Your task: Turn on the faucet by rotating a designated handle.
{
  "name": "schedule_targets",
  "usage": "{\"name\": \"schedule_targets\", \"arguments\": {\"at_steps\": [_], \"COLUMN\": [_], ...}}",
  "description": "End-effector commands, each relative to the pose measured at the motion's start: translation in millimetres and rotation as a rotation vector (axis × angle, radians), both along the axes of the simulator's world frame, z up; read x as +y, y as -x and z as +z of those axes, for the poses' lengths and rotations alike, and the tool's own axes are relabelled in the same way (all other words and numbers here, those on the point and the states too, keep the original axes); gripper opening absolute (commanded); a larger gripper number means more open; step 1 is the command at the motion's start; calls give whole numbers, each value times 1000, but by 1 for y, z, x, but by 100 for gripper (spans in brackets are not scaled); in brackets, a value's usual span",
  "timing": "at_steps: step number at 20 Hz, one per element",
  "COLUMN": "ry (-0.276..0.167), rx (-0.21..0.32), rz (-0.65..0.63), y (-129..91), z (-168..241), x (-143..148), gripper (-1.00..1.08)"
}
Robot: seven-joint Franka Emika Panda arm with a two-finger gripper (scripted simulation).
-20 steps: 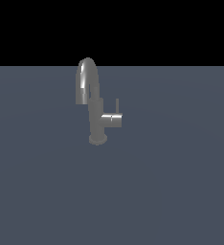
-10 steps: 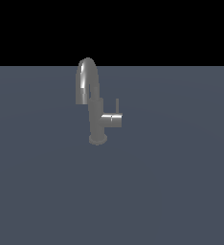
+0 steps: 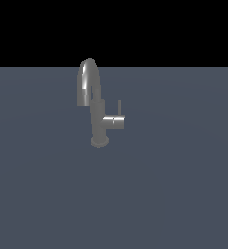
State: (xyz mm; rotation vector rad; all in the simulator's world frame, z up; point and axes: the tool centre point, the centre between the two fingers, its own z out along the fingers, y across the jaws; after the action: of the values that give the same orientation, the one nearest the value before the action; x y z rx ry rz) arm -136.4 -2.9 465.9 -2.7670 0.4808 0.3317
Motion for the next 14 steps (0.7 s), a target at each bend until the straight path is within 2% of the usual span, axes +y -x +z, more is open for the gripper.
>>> {"name": "schedule_targets", "arguments": {"at_steps": [1,14], "ry": [-41,-269], "rx": [38,246], "rz": [-39,-247], "y": [-14,-84], "z": [-8,-61], "x": [-2,-17], "gripper": [-100,-100]}}
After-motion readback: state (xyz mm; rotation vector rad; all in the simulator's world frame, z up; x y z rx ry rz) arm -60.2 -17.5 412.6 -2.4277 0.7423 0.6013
